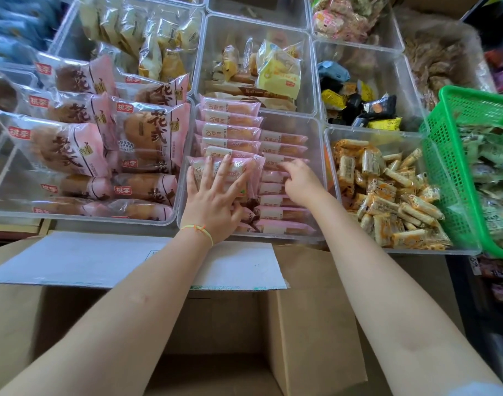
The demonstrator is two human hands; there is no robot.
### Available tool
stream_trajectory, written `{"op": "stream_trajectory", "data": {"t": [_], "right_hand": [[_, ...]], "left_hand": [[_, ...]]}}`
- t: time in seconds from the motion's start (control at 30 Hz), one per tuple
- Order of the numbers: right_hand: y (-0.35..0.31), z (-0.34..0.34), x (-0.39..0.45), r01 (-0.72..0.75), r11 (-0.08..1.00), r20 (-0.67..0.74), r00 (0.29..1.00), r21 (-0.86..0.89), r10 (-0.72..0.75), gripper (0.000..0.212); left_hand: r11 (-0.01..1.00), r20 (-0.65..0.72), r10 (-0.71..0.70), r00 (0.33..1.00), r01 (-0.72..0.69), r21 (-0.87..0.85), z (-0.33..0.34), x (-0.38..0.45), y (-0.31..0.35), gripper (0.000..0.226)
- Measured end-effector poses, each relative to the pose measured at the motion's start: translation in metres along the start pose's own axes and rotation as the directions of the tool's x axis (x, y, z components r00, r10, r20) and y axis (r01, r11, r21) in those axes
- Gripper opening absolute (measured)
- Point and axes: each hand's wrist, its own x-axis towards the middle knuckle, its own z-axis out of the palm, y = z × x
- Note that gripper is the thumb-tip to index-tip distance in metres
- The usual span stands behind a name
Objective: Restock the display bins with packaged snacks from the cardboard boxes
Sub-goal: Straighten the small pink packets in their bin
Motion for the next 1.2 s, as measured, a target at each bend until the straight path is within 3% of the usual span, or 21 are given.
{"op": "stream_trajectory", "data": {"t": [0.13,0.3,0.4,0.63,0.87,1.03,1.2], "right_hand": [[0.001,0.008,0.0,-0.016,0.969,0.003,1.0,-0.245,0.017,0.054],[-0.006,-0.003,0.016,-0.052,0.967,-0.173,0.985,-0.25,0.009,0.05],[-0.016,-0.003,0.032,0.018,0.967,-0.102,0.994,-0.253,-0.045,0.052],[-0.025,0.016,0.05,0.004,0.964,0.003,1.0,-0.267,-0.003,0.05],[-0.031,0.021,0.047,-0.066,0.969,-0.028,0.998,-0.239,0.061,0.045],[-0.021,0.021,0.042,0.05,0.968,-0.063,0.996,-0.245,-0.068,0.028],[-0.01,0.008,0.052,0.047,0.964,-0.127,0.988,-0.262,-0.083,0.031]], "left_hand": [[1.0,-0.01,0.002,1.0,-0.002,-0.002,0.0,0.0,0.0,0.072],[1.0,-0.021,0.008,1.0,-0.008,-0.003,0.001,-0.001,0.0,0.074],[1.0,-0.033,0.004,0.999,-0.004,-0.007,0.002,-0.001,-0.001,0.073],[1.0,-0.044,0.001,0.999,-0.002,-0.02,0.0,-0.001,0.001,0.076],[1.0,-0.055,0.002,0.998,-0.002,-0.013,0.0,-0.001,0.001,0.077],[1.0,-0.051,0.002,0.999,-0.002,-0.014,0.001,-0.001,0.001,0.077],[1.0,-0.049,0.002,0.999,-0.003,-0.017,-0.001,0.0,0.001,0.075]]}}
